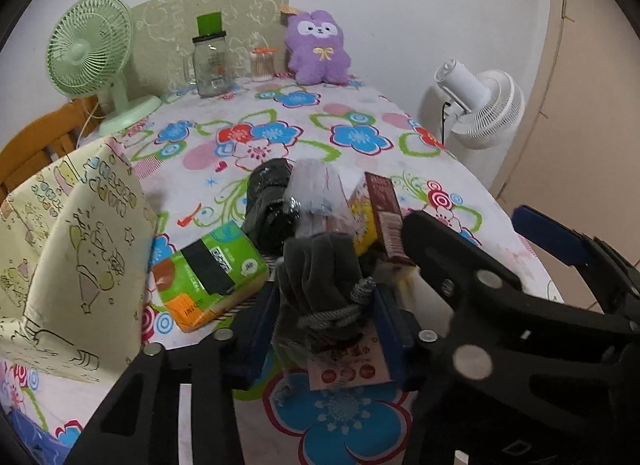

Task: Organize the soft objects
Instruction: 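Move both tools down toward the pile of items beside the fabric box, then grasp the grey knit glove with the left tool while the right tool grasps the red-brown box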

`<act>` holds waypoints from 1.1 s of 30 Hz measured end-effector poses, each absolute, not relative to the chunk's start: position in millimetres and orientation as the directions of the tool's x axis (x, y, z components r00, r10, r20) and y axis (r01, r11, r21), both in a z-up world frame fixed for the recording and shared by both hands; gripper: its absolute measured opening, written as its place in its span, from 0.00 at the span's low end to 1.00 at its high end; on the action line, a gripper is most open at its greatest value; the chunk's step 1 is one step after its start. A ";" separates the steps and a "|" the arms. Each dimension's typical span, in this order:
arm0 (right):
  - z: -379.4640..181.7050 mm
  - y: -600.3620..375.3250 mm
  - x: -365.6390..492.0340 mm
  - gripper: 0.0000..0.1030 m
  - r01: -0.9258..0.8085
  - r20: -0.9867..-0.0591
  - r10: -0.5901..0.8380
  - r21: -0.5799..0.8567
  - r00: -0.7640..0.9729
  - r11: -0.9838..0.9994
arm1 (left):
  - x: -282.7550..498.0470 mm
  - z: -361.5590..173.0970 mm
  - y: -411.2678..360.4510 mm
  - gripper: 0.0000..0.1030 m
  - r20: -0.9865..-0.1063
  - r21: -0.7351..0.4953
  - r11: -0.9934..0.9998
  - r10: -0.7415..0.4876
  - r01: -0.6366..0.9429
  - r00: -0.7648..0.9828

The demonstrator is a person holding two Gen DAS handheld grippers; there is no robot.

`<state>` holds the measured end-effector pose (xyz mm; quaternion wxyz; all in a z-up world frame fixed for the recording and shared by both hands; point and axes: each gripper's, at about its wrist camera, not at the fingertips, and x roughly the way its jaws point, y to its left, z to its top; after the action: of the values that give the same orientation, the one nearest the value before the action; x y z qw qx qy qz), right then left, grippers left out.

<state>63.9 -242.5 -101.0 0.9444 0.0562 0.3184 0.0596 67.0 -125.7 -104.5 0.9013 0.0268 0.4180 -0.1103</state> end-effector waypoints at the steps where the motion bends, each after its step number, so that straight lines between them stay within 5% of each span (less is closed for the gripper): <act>1: -101.9 -241.4 65.2 0.90 -0.080 -0.598 0.152 0.146 0.787 0.986 | 67.0 -105.2 -125.5 0.41 -0.761 -0.044 0.974 -0.178 0.224 0.624; 12: -115.3 -225.0 84.5 0.83 -0.127 -0.638 0.200 0.160 0.743 0.979 | 67.7 -107.4 -119.2 0.38 -0.760 -0.046 0.973 -0.180 0.225 0.625; 19: -126.9 -216.9 99.1 0.62 -0.166 -0.677 0.262 0.205 0.687 0.965 | 74.5 -112.8 -113.3 0.38 -0.768 -0.063 0.978 -0.176 0.200 0.615; 26: -125.6 -210.4 100.2 0.30 -0.216 -0.676 0.320 0.236 0.664 0.947 | 76.1 -111.7 -110.9 0.35 -0.768 -0.073 0.976 -0.185 0.203 0.614; 33: -119.1 -209.4 95.7 0.20 -0.213 -0.676 0.308 0.222 0.670 0.951 | 68.8 -102.3 -113.8 0.34 -0.744 -0.048 0.976 -0.175 0.210 0.645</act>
<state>95.7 -209.4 -119.1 0.9116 0.0623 0.3804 0.1428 68.8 -113.8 -102.3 0.9065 0.0214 0.4080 -0.1064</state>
